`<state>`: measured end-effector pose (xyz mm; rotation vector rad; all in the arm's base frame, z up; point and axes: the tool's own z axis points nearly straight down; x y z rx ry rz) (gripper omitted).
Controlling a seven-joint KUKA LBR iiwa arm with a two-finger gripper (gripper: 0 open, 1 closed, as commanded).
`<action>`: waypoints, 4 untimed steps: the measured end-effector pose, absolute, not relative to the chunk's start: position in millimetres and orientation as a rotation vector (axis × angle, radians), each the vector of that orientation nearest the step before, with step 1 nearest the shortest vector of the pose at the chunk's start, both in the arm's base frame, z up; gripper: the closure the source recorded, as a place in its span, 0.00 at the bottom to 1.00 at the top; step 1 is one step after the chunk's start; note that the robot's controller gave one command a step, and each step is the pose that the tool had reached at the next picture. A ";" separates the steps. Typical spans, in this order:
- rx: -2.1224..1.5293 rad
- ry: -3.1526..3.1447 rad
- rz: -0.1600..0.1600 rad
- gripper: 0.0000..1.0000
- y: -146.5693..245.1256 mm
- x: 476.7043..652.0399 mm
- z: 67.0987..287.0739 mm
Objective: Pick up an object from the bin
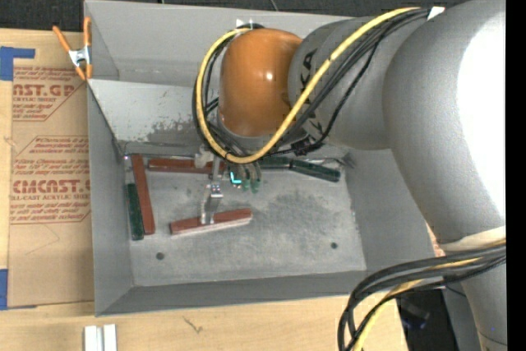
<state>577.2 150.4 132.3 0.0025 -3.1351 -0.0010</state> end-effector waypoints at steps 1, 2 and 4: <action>0.001 -3.142 -0.003 0.00 149.8 579.4 136.3; -0.115 -3.143 -0.003 0.00 132.4 549.8 85.7; -0.169 -3.137 -0.002 0.00 126.3 526.9 100.7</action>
Offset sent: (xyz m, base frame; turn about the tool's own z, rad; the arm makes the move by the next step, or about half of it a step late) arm -0.0365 -0.0249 -0.0623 0.0989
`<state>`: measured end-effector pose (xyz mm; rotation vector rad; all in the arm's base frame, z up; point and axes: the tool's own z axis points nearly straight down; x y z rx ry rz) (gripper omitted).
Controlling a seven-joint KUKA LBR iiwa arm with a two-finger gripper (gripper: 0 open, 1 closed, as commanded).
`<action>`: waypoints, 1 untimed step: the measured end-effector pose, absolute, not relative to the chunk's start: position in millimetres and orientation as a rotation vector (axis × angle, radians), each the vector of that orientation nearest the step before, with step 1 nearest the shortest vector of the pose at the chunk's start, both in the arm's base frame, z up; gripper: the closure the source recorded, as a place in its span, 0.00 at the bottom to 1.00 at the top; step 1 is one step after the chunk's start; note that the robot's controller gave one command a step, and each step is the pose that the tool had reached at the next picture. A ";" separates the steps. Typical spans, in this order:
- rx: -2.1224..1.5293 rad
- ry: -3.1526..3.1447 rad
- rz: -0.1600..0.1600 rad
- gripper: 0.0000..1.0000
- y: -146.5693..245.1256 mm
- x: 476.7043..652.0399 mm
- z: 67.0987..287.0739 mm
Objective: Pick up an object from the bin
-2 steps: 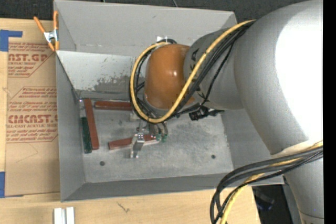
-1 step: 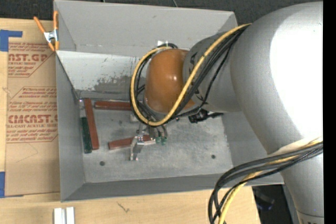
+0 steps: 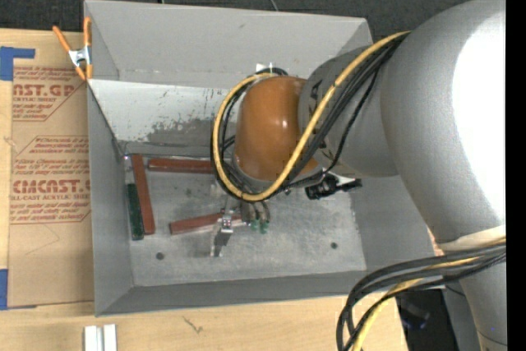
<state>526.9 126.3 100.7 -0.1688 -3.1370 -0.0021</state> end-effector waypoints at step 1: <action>-0.251 -3.141 -0.004 0.00 137.5 522.3 72.1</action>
Offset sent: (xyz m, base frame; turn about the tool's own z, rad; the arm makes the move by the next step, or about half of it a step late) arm 0.0016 -0.0105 -0.0307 0.1023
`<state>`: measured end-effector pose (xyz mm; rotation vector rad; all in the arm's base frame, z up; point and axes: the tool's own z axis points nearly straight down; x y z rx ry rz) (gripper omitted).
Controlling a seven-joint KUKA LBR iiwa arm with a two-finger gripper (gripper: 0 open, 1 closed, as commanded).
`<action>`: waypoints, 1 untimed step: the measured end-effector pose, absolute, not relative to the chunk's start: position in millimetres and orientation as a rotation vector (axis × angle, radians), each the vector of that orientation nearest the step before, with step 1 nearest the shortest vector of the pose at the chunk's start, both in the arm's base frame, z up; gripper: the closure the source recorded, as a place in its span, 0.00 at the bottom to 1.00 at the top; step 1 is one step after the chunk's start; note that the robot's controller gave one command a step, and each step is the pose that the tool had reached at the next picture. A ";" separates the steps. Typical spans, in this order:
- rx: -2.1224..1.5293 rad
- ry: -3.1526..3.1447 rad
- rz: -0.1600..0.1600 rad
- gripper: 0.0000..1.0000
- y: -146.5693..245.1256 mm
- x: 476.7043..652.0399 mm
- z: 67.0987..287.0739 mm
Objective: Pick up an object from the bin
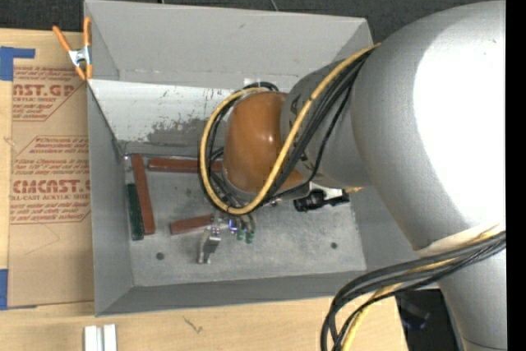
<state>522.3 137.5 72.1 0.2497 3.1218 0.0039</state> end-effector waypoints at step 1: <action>0.323 3.112 0.017 1.00 121.2 532.8 76.2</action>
Offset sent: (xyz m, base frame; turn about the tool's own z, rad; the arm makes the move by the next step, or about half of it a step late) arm 0.0000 0.0000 0.0000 0.0000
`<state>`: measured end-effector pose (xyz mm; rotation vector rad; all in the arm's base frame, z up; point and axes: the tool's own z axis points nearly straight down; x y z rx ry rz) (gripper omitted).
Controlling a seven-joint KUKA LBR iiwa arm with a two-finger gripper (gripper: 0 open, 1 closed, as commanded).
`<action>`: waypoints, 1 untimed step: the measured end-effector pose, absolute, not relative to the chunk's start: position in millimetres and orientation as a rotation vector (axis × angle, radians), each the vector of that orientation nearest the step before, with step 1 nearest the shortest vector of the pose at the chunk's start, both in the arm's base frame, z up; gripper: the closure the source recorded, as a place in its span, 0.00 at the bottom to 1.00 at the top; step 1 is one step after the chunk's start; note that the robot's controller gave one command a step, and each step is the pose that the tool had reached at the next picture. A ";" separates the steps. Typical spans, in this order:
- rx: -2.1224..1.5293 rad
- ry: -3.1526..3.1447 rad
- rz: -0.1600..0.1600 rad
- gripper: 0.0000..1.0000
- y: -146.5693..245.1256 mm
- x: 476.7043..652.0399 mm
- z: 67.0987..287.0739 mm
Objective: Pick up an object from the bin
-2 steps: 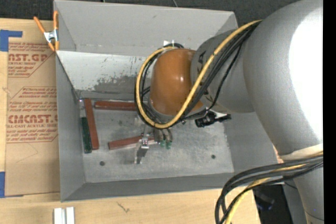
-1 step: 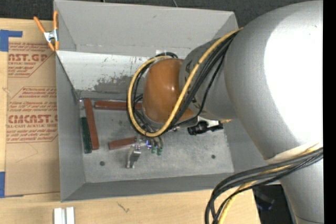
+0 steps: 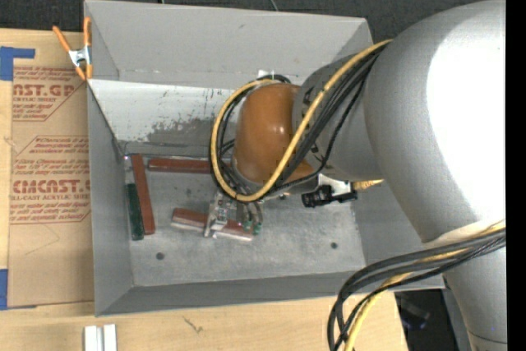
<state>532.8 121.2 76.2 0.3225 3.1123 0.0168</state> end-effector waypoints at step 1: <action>0.323 3.112 0.017 1.00 121.2 532.8 76.2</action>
Offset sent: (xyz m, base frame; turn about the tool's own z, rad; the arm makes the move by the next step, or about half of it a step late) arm 0.0000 -0.0001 0.0300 -0.0001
